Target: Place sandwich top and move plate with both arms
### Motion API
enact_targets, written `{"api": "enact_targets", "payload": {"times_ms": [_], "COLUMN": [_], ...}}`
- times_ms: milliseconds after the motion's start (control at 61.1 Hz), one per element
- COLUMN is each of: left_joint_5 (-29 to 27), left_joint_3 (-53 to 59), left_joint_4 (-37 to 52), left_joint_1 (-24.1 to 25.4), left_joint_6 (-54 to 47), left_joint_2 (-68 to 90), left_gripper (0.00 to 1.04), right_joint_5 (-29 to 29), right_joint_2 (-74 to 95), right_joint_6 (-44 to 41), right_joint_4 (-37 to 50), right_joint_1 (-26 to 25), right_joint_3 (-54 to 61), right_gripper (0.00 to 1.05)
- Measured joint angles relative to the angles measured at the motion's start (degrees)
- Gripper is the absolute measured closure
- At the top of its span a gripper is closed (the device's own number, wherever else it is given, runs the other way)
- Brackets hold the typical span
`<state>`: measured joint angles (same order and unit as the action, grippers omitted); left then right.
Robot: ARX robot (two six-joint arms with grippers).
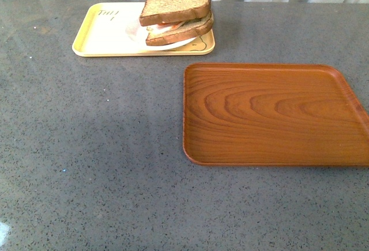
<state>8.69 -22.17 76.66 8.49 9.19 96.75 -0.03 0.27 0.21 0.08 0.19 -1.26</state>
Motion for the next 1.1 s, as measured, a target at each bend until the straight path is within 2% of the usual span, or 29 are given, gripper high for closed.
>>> {"api": "enact_targets", "payload": {"times_ms": [65,147,196,245,376,458,523,605,1096], "left_joint_5": [-0.68,-1.38,-2.14,-2.71,-3.87,-4.55,-7.98,-8.31,-8.68], "left_joint_3": [7.13,10.73,13.00,14.12,16.46,16.79,17.40,18.51,21.27], "left_joint_4": [-0.68,-2.29,-4.39,-5.79,-9.94,-17.46,-20.59,-23.91,-42.38], "left_joint_1": [-0.17,-0.94,-1.86,-2.36,-3.41,-4.13,-6.58,-8.17,-8.35], "left_joint_6": [-4.09,-6.21,-7.41,-7.82,-8.17,-8.35,-8.39,-8.52,-8.57], "left_joint_2": [-6.51,-10.05,-13.86,-16.63,-23.52,-30.23,-34.71,-39.80,-61.68], "left_gripper": [0.67,0.80,0.94,1.03,1.03,1.03,1.03,1.03,1.03], "right_joint_5": [0.00,0.00,0.00,0.00,0.00,0.00,0.00,-0.02,0.00], "right_joint_2": [0.00,0.00,0.00,0.00,0.00,0.00,0.00,0.00,0.00], "right_joint_6": [0.02,0.00,0.02,0.00,0.02,0.02,0.02,0.00,0.00], "right_joint_4": [0.00,0.00,0.00,0.00,0.00,0.00,0.00,0.00,0.00], "right_joint_1": [0.00,0.00,0.00,0.00,0.00,0.00,0.00,0.00,0.00], "right_joint_3": [0.00,0.00,0.00,0.00,0.00,0.00,0.00,0.00,0.00], "right_gripper": [0.09,0.09,0.09,0.09,0.09,0.09,0.09,0.09,0.09]}}
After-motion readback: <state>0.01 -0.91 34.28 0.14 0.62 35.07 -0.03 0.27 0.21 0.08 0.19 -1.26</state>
